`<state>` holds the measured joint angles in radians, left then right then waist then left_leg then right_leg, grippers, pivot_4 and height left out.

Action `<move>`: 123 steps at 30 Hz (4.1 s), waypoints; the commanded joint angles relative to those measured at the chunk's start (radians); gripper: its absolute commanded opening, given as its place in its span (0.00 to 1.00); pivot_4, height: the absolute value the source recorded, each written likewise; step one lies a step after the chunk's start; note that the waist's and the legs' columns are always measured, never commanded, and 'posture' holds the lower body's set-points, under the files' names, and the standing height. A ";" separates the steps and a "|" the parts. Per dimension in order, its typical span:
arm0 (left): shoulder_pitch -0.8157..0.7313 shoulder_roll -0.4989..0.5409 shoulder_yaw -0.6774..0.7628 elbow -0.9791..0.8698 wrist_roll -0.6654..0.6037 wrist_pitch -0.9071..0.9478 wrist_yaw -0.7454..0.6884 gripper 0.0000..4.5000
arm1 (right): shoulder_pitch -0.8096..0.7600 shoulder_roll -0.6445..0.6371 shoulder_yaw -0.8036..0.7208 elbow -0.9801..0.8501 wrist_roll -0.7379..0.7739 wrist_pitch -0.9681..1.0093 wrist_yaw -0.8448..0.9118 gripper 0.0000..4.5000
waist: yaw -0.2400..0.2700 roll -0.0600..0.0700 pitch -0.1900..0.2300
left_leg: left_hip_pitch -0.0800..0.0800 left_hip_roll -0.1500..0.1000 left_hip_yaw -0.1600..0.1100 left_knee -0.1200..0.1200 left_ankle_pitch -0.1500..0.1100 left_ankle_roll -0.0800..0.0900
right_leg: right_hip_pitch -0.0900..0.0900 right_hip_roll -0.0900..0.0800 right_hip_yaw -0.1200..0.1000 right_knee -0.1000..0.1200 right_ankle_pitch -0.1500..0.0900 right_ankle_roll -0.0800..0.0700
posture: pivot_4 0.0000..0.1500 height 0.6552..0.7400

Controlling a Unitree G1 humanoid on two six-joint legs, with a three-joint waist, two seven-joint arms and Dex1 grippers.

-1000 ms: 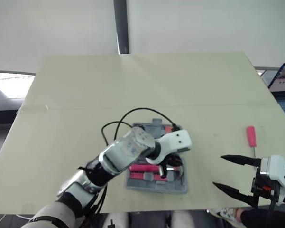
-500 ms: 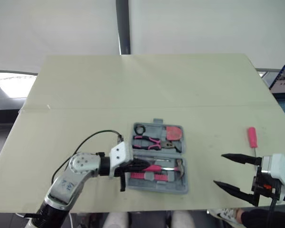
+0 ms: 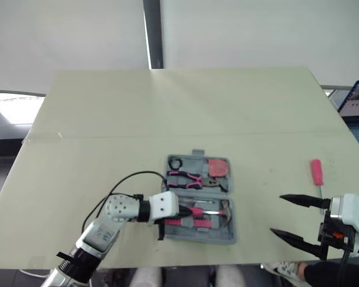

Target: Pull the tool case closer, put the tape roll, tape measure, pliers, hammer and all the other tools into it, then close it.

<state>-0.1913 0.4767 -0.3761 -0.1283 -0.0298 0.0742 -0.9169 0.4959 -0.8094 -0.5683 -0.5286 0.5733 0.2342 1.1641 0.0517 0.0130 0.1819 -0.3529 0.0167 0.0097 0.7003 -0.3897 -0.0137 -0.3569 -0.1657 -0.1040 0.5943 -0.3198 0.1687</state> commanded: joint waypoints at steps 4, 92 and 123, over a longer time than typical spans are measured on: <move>-0.021 -0.020 -0.018 0.034 0.031 -0.040 0.017 0.01 | 0.018 0.000 -0.053 -0.023 0.012 -0.012 0.003 1.00 | 0.000 0.000 0.000 | 0.000 0.000 0.000 0.000 0.000 0.000 | 0.000 0.000 0.000 0.000 0.000 0.000 | 1.00 0.97; 0.093 -0.058 0.136 -0.062 -0.102 0.104 0.102 0.01 | -0.040 -0.014 -0.022 -0.012 0.010 0.022 -0.004 1.00 | -0.005 0.004 -0.038 | 0.017 0.000 0.000 -0.009 -0.001 0.001 | 0.018 0.000 -0.001 -0.009 0.000 0.000 | 1.00 0.97; 0.872 -0.079 0.755 -0.368 -0.370 -0.001 0.210 0.99 | -0.020 0.086 0.225 0.103 -0.115 -0.112 -0.049 1.00 | -0.027 -0.001 -0.020 | 0.016 0.001 0.001 -0.015 -0.002 0.000 | 0.017 0.000 -0.001 -0.017 -0.001 -0.002 | 1.00 0.97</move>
<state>0.6642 0.4002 0.3588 -0.4952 -0.3899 0.1013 -0.6988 0.4700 -0.7295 -0.3329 -0.4221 0.4514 0.1479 1.1098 0.0244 0.0118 0.1623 -0.3366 0.0180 0.0104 0.6854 -0.3917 -0.0139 -0.3401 -0.1656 -0.1049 0.5772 -0.3210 0.1670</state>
